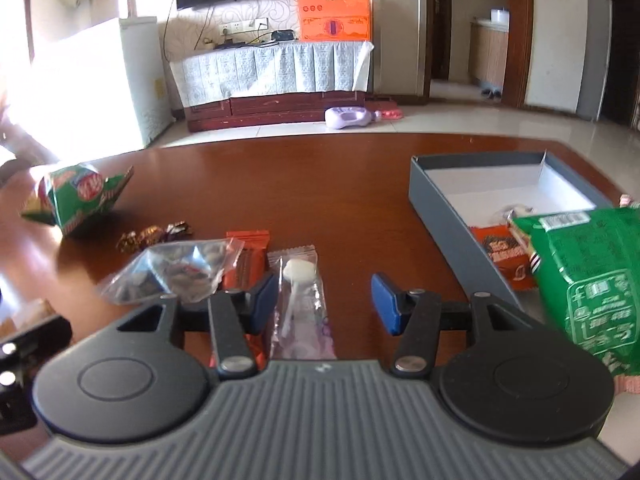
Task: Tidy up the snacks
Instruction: 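Grasp the tan bread packet with the left gripper while the right grasps the clear-wrapped candy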
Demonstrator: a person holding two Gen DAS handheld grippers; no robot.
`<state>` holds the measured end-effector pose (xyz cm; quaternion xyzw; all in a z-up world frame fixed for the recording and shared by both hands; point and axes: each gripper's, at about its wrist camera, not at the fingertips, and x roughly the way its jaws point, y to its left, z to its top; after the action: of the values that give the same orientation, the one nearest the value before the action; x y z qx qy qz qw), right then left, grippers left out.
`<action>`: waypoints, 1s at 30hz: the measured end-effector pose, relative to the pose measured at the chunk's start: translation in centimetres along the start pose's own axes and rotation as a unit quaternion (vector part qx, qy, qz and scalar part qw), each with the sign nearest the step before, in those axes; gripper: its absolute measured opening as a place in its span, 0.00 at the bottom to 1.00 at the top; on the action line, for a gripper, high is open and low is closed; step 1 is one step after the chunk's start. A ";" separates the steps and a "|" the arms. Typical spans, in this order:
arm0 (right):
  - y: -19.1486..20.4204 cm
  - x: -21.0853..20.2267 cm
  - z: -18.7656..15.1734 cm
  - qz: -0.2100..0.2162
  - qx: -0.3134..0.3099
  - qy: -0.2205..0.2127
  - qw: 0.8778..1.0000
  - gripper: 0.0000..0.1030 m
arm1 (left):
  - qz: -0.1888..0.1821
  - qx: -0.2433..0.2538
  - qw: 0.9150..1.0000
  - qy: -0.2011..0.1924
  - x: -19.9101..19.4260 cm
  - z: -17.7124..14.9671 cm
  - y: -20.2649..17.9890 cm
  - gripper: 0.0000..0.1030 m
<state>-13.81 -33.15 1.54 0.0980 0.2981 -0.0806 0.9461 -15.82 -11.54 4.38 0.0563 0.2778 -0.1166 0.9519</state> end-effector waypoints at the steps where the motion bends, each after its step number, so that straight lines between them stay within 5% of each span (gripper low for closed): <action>1: 0.0 0.2 -0.1 0.004 -0.001 0.005 1.000 0.53 | 0.000 -0.001 1.000 0.000 0.1 0.0 0.0 0.94; 9: 1.2 1.0 -0.4 0.020 -0.044 0.012 0.999 0.50 | 0.003 0.004 1.000 0.008 0.8 -0.5 -0.1 0.94; 11: 0.8 0.8 -0.4 0.016 -0.050 0.010 0.999 0.26 | 0.005 0.002 1.000 0.009 1.1 -0.5 -0.1 0.94; 13: 0.5 0.4 -0.5 0.019 -0.053 0.013 0.998 0.21 | 0.007 -0.003 1.000 0.011 1.4 -0.6 0.0 0.94; 30: 0.7 -6.6 -4.2 0.042 -0.112 0.049 0.992 0.21 | -0.002 -0.019 0.998 0.053 2.9 -1.7 -0.7 0.94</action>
<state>-21.34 -30.89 2.06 0.0076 0.3465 -0.0018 0.9380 -14.51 -12.48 1.38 0.0438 0.3306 -0.1099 0.9363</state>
